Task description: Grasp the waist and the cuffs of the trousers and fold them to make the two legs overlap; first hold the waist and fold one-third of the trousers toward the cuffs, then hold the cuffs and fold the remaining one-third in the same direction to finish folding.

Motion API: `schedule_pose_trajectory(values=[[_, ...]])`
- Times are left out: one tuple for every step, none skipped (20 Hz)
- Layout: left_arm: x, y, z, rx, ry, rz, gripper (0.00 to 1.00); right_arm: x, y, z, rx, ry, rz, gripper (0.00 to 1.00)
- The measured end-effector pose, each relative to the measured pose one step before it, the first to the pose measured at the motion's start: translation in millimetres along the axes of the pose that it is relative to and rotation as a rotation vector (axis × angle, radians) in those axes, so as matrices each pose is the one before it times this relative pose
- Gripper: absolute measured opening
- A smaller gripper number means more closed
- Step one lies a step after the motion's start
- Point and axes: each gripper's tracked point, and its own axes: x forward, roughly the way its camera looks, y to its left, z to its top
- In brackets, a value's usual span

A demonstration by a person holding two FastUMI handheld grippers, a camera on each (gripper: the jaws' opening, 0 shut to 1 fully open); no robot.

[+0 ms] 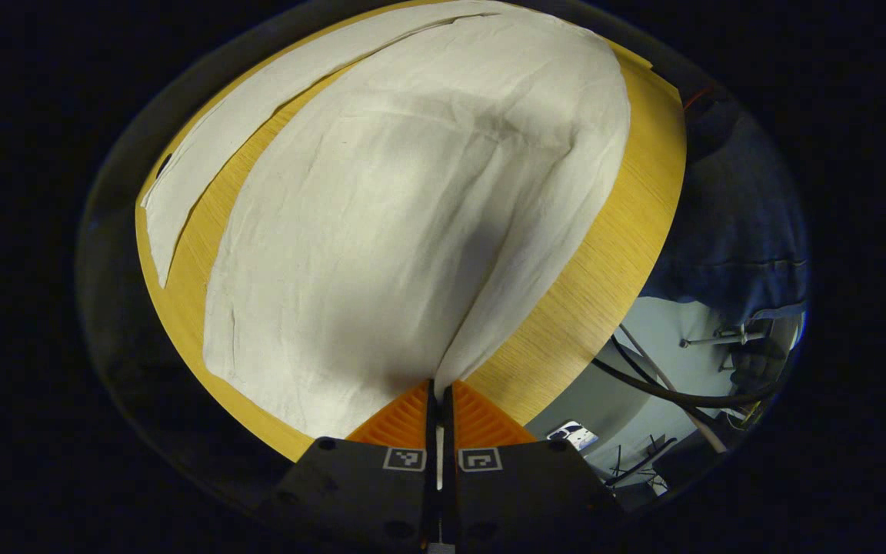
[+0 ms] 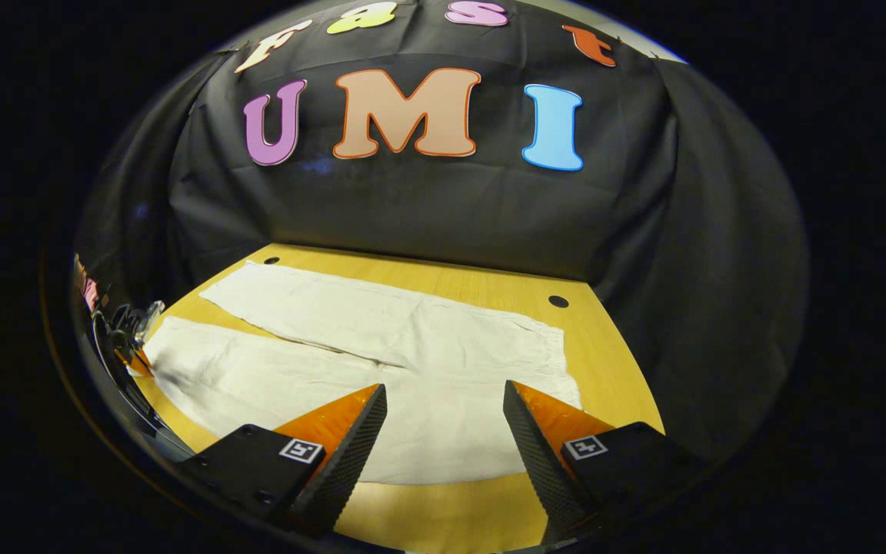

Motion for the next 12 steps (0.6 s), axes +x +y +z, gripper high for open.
schedule_pose_trajectory(values=[[2.25,-0.05,-2.09,0.00453,-0.00018,0.00104,0.01,1.81,-7.74,-3.12,-0.01477,0.01319,0.00898,0.98],[0.59,0.02,0.26,0.00659,-0.00102,0.00112,0.01,0.65,-8.63,-6.01,-0.02466,0.01947,0.00577,0.98],[0.48,-0.03,-0.62,0.00281,0.00145,0.00156,0.01,0.95,-8.09,-4.57,-0.03286,0.01585,0.0028,0.98],[-0.58,0.17,0.04,-0.00542,0.00565,0.00077,0.01,1.68,-9.0,-7.74,-0.03658,0.02055,0.01064,0.98],[0.44,-0.28,-0.23,-0.00895,0.0041,0.00012,0.01,2.46,-7.25,-8.67,-0.04265,0.03057,0.01383,0.98],[0.84,-0.12,-0.01,-0.00725,0.00261,-0.00035,0.01,3.41,-5.76,-9.06,-0.05172,0.03011,0.02044,0.98],[-0.57,0.02,-0.66,0.00196,0.00046,-0.00054,0.01,4.38,-5.13,-8.79,-0.05914,0.03063,0.02268,0.98],[-0.45,0.4,0.02,0.01011,0.00033,-0.00021,0.01,2.76,-5.49,-10.4,-0.06201,0.0334,0.01703,0.98],[-0.07,0.67,-2.83,0.00381,0.00376,0.00053,0.01,3.01,-4.37,-8.19,-0.05883,0.03039,0.02265,0.98],[-0.01,0.15,0.89,-0.00455,0.00521,0.00056,0.01,4.35,-2.4,-5.84,-0.05569,0.02214,0.02397,0.98],[0.84,1.09,-0.59,-0.00352,0.00399,-0.00062,0.01,4.93,-1.24,-4.19,-0.05217,0.0156,0.02583,0.98],[0.87,0.58,0.17,-0.00136,0.00147,-0.00205,0.01,6.33,1.71,-6.16,-0.04506,0.0211,0.03299,0.98]])
